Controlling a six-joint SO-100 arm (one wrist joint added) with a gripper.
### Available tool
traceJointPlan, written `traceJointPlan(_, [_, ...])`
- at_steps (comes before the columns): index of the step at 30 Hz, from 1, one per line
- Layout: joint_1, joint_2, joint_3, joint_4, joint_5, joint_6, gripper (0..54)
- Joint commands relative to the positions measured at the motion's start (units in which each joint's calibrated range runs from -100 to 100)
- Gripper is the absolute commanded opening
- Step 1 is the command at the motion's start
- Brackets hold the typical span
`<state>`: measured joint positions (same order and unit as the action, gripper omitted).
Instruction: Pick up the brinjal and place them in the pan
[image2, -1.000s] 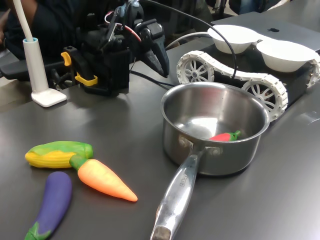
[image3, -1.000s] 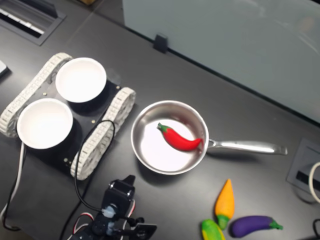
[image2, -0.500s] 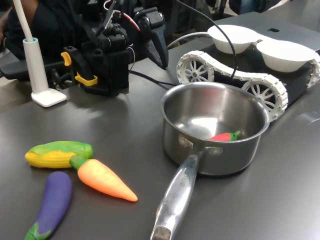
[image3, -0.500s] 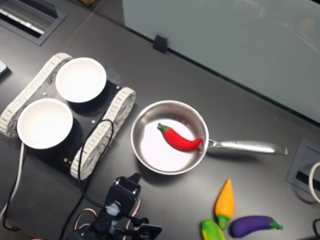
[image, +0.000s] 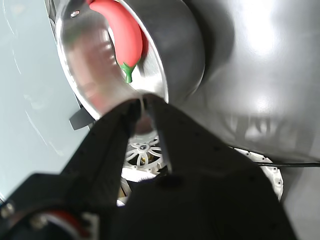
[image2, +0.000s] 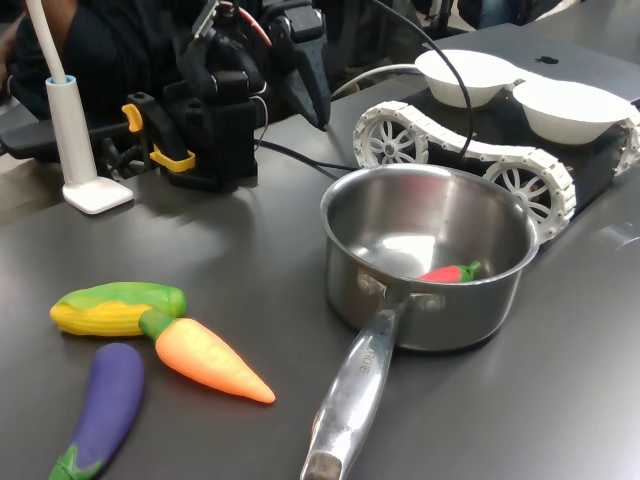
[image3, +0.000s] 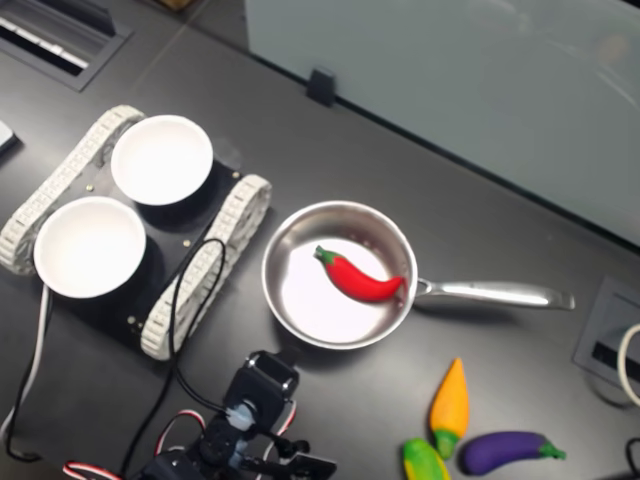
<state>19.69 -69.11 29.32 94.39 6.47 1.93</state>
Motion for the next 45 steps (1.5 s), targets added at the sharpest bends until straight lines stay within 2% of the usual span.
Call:
traceJointPlan(1, [3.24,3.78,-7.65,0.32,0.68,0.17,1.0])
traceJointPlan(6, [6.11,7.49,-12.10,0.32,1.22,-0.08,0.7])
traceJointPlan(15, [13.68,14.49,-19.37,0.32,2.54,-2.85,1.2])
traceJointPlan(24, [24.92,22.92,-26.64,0.41,4.64,-7.47,1.2])
traceJointPlan(31, [31.45,30.43,-33.18,0.15,6.11,-9.24,1.6])
traceJointPlan(37, [35.12,35.16,-38.18,-0.10,6.45,-10.58,2.6])
traceJointPlan(45, [35.81,38.87,-40.27,-1.13,6.15,-10.75,4.9])
